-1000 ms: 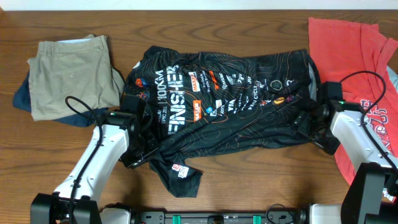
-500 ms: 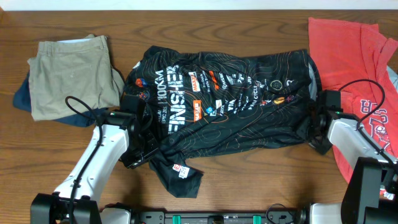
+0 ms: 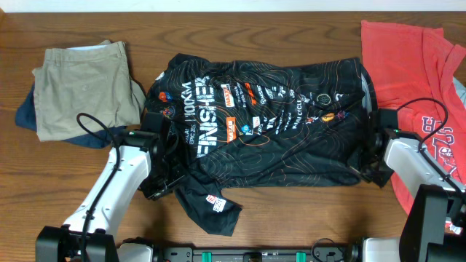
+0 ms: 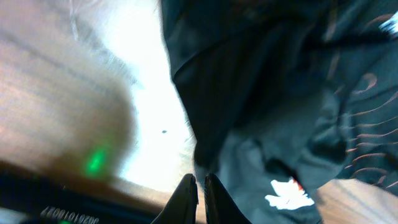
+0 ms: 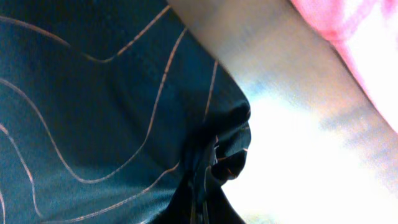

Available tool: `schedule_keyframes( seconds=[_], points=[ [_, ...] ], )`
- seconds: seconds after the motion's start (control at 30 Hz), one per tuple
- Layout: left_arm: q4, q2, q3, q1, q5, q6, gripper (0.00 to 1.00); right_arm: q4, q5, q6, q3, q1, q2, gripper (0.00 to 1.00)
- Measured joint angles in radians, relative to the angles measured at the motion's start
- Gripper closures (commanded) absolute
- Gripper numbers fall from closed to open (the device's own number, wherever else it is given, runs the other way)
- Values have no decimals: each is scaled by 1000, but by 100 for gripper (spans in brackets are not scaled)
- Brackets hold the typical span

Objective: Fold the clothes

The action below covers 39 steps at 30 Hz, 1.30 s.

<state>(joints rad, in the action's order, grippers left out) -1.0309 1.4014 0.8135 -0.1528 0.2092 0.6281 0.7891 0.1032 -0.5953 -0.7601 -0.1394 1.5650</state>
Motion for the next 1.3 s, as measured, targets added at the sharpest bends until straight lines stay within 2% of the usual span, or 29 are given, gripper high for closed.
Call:
schedule_keyframes(
  seconds=[0.23,0.27,0.4,0.5,0.63,0.93,1.3],
  points=[
    [-84,0,0,0,0,-7,91,42,18,8,-26,-80,-62,99],
    [-89,0,0,0,0,-9,89,42,21,10,-27,-91,-65,99],
    [-90,0,0,0,2,-27,65,43,28,23,-28,-126,-65,99],
    [-64,0,-1,0,37,-29,58,42,25,31,-28,-129,-65,99],
    [-18,0,-1,-8,106,-31,42,42,24,37,-28,-129,-65,99],
    [112,10,-1,-108,134,-14,33,41,21,52,-28,-129,-65,99],
    [194,161,-1,-190,45,60,32,41,20,66,-28,-129,-65,99]
  ],
)
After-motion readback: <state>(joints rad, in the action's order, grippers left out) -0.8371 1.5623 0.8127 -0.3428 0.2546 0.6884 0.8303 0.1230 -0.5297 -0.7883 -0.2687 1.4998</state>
